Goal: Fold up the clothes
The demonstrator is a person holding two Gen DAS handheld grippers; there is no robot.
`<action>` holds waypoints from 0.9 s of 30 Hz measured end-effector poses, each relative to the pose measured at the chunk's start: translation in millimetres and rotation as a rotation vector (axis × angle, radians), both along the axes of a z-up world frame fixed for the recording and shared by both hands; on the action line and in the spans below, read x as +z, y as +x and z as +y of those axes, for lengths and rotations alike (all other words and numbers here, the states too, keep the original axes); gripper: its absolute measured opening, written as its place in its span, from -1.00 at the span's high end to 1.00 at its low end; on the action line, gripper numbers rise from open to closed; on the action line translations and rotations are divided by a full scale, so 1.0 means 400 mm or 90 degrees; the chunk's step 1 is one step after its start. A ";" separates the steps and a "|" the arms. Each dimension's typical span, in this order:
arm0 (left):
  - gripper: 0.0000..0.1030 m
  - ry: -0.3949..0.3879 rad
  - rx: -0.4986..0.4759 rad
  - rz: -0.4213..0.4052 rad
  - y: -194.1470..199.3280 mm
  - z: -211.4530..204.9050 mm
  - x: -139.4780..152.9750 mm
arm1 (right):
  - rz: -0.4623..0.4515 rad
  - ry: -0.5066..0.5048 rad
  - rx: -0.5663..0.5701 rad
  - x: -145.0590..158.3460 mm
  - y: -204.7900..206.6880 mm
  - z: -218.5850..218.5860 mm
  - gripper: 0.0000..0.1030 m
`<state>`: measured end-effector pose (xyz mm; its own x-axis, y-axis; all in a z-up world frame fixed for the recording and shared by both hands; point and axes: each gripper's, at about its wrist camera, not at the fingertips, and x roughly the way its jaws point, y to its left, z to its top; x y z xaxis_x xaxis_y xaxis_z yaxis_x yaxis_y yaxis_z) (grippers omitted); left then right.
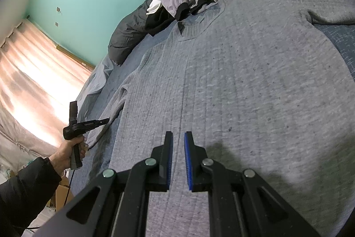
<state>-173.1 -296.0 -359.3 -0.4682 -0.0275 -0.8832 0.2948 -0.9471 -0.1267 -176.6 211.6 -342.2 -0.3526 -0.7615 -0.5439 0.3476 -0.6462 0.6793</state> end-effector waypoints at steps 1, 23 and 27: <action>0.96 0.004 -0.002 0.005 0.006 0.000 0.009 | 0.000 0.000 0.001 0.000 0.001 0.000 0.79; 0.83 0.072 0.011 0.027 0.107 0.004 0.059 | -0.001 -0.004 0.000 0.010 0.007 0.002 0.79; 0.59 0.059 0.066 0.045 0.153 -0.080 0.088 | -0.001 -0.003 0.003 0.011 0.010 -0.001 0.79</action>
